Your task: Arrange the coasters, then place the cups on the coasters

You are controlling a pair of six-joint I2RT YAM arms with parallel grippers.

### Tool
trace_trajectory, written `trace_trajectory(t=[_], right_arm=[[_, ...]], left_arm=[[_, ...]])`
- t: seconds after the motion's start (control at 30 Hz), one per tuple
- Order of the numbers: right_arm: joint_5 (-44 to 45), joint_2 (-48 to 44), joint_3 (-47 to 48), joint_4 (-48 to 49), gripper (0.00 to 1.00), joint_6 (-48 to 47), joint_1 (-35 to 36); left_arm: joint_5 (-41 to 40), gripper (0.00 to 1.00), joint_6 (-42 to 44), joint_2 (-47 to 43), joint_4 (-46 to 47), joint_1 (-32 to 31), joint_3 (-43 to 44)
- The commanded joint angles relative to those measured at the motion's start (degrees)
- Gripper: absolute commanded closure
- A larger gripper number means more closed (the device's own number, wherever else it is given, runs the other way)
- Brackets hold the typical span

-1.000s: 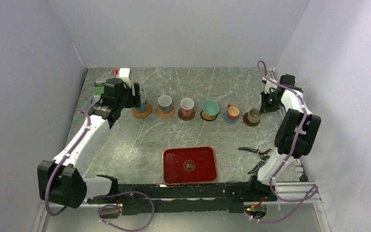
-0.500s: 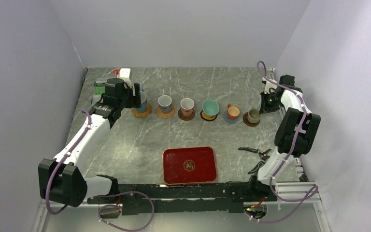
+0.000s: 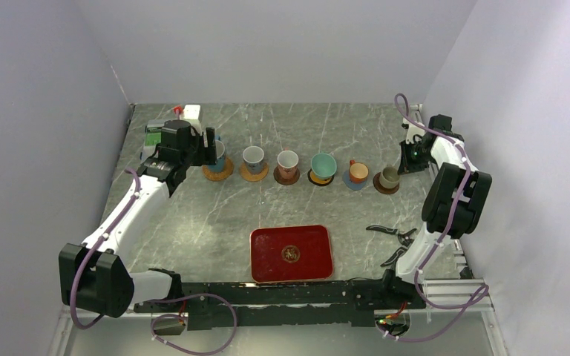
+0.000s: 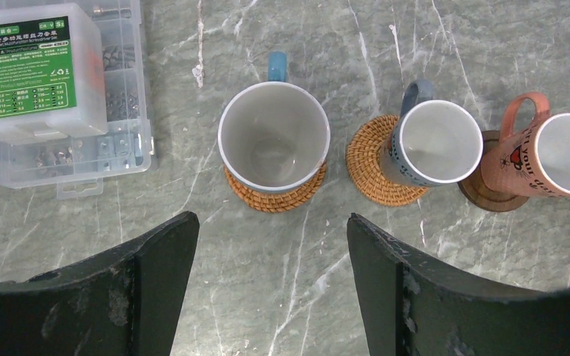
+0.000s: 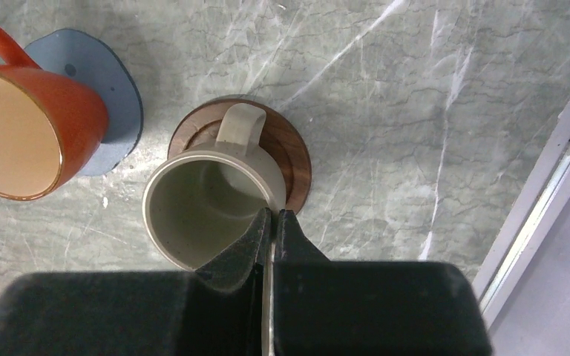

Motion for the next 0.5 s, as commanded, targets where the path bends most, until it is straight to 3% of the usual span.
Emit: trace_trajectory(t=[0.0,0.33,0.47], right_arm=[[-1.35,0.31,2.75,1.48,0.99,0.23,-0.38],[-1.07,-0.57,2.67,1.78,0.72,0.82,-0.38],[-0.9,-1.22,2.37,2.4,0.67,1.17,-0.34]], left_arm=[[-0.48,0.21,0.77,-0.69,1.13,-0.19,0.74],[-0.44,0.21,0.69,-1.27,1.05,-0.2,0.83],[-0.5,0.21,0.69,-1.4,1.04,-0.2,0.83]])
